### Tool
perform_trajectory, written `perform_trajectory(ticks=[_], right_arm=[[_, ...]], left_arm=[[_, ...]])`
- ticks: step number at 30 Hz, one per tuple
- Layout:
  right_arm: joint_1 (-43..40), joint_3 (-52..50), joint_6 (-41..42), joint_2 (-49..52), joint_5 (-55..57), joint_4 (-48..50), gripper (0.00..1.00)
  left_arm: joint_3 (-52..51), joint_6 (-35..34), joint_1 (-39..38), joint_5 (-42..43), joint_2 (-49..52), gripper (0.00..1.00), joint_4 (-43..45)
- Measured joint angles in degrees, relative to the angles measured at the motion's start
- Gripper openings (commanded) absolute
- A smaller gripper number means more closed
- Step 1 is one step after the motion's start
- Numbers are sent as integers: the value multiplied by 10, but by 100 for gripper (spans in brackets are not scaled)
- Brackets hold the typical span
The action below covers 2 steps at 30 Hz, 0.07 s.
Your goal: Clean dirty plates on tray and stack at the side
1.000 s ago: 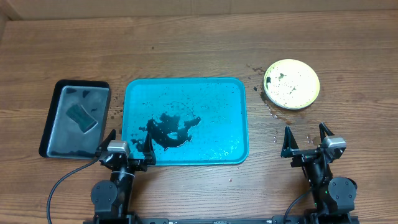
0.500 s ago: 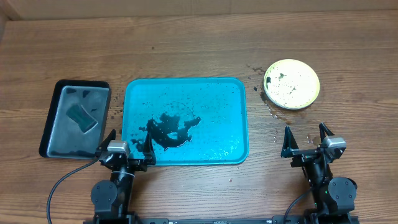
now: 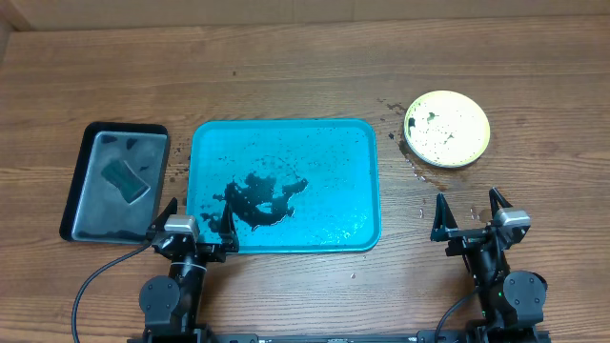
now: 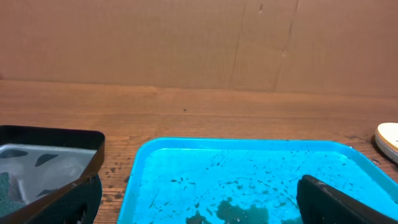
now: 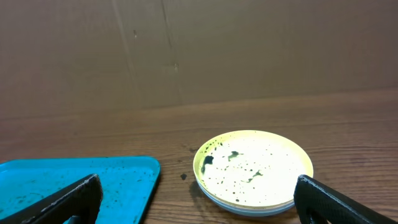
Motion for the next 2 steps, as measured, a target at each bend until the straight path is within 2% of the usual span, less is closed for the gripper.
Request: perform_trajectory(ticks=[2], right_arm=[[0,0,0,0,0,0,100]], left_arm=[[0,0,0,0,0,100,0]])
